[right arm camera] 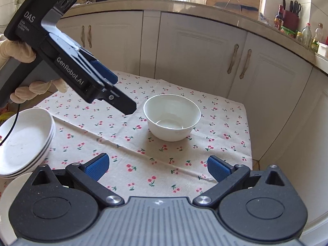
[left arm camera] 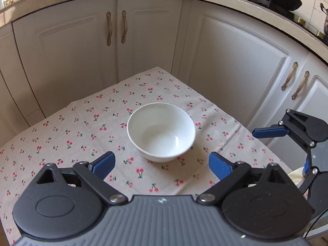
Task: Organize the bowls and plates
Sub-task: 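Move the left tool to the last white bowl and grasp its rim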
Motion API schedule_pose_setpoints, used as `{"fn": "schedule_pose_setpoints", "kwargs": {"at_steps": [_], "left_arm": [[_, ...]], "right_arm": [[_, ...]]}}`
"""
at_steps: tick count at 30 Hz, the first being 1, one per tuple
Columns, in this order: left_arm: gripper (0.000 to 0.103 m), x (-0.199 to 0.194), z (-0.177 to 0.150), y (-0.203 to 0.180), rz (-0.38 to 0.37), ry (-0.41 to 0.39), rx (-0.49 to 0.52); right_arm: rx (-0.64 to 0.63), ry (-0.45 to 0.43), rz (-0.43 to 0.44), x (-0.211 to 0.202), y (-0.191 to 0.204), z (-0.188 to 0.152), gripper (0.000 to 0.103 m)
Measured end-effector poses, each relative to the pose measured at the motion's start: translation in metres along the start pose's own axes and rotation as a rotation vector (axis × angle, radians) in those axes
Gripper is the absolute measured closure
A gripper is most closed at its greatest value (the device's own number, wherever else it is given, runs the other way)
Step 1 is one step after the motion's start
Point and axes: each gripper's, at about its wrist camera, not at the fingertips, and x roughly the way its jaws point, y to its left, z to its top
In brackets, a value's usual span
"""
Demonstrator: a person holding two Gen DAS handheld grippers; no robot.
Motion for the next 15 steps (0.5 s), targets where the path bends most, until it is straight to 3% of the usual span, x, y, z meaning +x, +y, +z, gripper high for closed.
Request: {"fn": "schedule_pose_setpoints", "kwargs": {"at_steps": [12, 15], "left_arm": [[0.009, 0.06, 0.027, 0.024, -0.033, 0.036, -0.042], [0.019, 0.073, 0.031, 0.026, -0.047, 0.051, -0.044]], "right_arm": [[0.012, 0.033, 0.025, 0.065, -0.024, 0.022, 0.0], [0.009, 0.03, 0.038, 0.077, -0.026, 0.027, 0.0]]}}
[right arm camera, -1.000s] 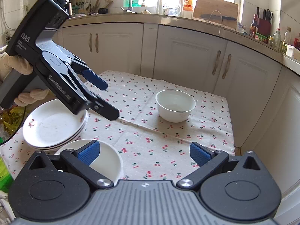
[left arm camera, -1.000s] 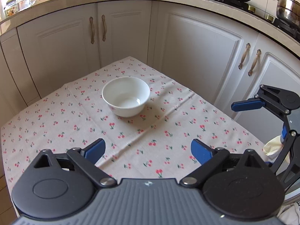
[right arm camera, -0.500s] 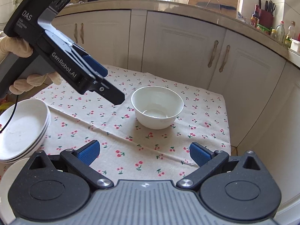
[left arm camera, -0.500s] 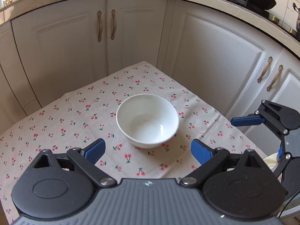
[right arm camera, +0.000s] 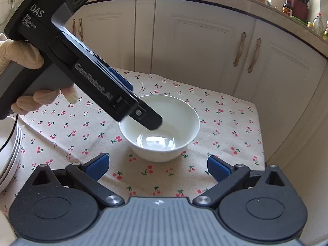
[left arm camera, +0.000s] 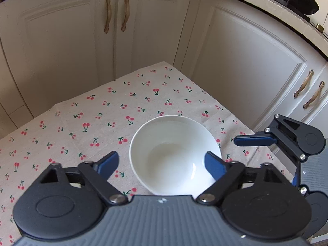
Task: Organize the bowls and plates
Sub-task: 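Move the left tool to the last white bowl and grasp its rim, then lift the white bowl with the left tool and carry it over the nested bowls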
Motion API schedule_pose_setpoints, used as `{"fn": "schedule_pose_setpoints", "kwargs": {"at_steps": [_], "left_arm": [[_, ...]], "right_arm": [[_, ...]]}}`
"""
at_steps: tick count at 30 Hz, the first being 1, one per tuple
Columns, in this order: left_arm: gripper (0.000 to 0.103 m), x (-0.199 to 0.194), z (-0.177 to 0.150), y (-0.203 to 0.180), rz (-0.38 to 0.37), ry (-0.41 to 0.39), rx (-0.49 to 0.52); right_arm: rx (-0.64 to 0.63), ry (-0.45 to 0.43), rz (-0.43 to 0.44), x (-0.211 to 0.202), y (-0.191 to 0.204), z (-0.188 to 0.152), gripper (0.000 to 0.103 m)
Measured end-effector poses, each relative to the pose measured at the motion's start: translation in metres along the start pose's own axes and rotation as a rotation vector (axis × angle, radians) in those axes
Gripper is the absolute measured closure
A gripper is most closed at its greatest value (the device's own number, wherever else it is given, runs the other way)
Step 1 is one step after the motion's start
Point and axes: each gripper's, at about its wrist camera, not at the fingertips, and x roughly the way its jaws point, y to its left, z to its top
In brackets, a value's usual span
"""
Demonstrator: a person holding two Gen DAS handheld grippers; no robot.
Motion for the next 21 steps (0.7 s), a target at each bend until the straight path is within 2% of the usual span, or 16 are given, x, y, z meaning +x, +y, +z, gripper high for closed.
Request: {"fn": "schedule_pose_setpoints", "kwargs": {"at_steps": [10, 21], "left_arm": [[0.024, 0.02, 0.004, 0.001, -0.023, 0.029, 0.005], [0.028, 0.028, 0.007, 0.001, -0.042, 0.037, 0.006]], "right_arm": [[-0.016, -0.001, 0.011, 0.025, -0.003, 0.007, 0.001], [-0.041, 0.002, 0.004, 0.032, -0.001, 0.007, 0.008]]}}
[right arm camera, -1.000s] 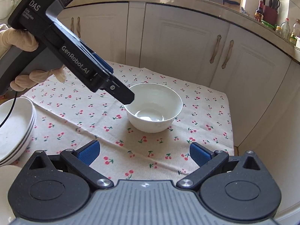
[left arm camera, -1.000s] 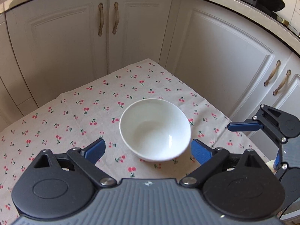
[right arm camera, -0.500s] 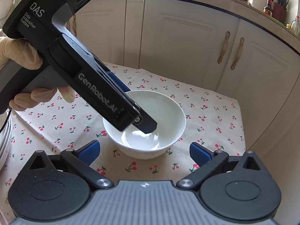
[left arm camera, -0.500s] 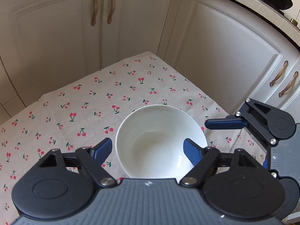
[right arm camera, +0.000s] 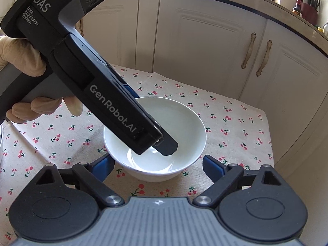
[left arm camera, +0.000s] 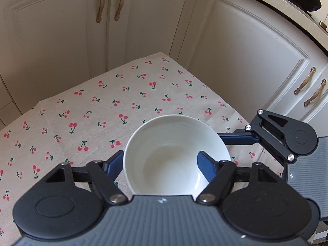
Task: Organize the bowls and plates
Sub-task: 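Lift the white bowl with the left tool and carry it over the nested bowls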
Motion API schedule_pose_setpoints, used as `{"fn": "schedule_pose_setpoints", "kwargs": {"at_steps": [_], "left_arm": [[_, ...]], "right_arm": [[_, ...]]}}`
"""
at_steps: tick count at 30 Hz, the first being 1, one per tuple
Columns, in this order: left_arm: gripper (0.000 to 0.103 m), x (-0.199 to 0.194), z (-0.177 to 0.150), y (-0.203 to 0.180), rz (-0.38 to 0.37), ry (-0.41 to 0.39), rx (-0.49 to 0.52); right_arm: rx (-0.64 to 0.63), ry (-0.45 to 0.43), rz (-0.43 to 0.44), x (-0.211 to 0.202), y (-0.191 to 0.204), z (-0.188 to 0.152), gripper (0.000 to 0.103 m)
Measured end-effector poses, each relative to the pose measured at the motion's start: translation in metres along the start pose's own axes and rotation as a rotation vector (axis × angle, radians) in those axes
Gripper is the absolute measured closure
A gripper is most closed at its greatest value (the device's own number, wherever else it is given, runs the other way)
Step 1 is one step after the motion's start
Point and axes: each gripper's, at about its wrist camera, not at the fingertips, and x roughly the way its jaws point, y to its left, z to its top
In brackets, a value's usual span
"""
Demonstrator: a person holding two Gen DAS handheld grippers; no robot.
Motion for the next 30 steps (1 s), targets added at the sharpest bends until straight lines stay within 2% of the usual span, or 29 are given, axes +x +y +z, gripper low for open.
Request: {"fn": "schedule_pose_setpoints", "kwargs": {"at_steps": [11, 19, 30], "left_arm": [[0.035, 0.003, -0.001, 0.002, -0.018, 0.006, -0.005], [0.035, 0.001, -0.001, 0.0, -0.021, 0.009, -0.004], [0.036, -0.026, -0.004, -0.024, -0.017, -0.006, 0.019]], "right_arm": [[0.006, -0.014, 0.005, -0.001, -0.001, 0.002, 0.008], [0.009, 0.0, 0.007, -0.002, 0.002, 0.004, 0.011], [0.009, 0.01, 0.009, -0.03, 0.012, 0.006, 0.011]]}}
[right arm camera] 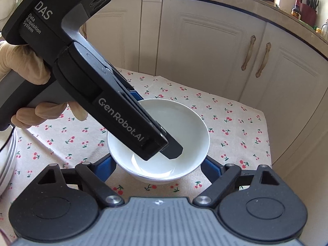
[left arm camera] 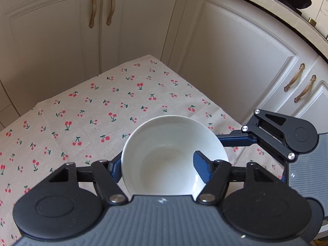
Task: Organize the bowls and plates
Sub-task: 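Lift the white bowl with the left tool and carry it over the nested bowls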
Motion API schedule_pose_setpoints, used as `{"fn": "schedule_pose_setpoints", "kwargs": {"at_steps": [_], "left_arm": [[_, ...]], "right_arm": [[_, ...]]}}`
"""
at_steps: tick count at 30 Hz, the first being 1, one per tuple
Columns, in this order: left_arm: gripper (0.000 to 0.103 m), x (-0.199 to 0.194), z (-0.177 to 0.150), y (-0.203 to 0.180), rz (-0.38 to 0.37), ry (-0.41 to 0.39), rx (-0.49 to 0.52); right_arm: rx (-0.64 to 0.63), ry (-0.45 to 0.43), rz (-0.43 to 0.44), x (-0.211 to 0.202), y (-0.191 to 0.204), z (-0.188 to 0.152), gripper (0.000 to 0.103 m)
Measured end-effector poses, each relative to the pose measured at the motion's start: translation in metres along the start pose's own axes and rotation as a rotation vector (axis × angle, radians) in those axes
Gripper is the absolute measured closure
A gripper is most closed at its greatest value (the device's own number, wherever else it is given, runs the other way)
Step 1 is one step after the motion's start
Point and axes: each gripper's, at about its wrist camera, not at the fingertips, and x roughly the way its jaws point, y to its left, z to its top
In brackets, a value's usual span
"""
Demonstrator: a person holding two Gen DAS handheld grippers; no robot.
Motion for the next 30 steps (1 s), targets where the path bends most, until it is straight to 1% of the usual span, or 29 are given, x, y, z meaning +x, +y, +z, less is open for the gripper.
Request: {"fn": "schedule_pose_setpoints", "kwargs": {"at_steps": [7, 12, 17, 21, 26, 30], "left_arm": [[0.035, -0.033, -0.014, -0.025, 0.009, -0.002, 0.006], [0.035, -0.056, -0.028, -0.043, 0.019, 0.003, 0.004], [0.035, -0.078, -0.047, -0.059, 0.017, 0.004, -0.002], [0.035, -0.094, -0.062, -0.073, 0.025, -0.004, 0.004], [0.035, -0.113, -0.079, -0.09, 0.035, -0.014, 0.013], [0.035, -0.124, -0.094, -0.101, 0.04, -0.007, 0.016]], "right_arm": [[-0.018, 0.007, 0.007, -0.037, 0.018, 0.0, 0.011], [-0.009, 0.011, 0.031, -0.066, 0.032, -0.004, 0.011], [-0.017, 0.006, 0.048, -0.094, 0.05, -0.013, 0.011], [-0.038, 0.0, 0.046, -0.115, 0.066, -0.02, 0.011], [-0.051, -0.011, 0.051, -0.134, 0.08, -0.031, 0.011], [-0.053, -0.015, 0.071, -0.149, 0.093, -0.041, 0.011]]}}
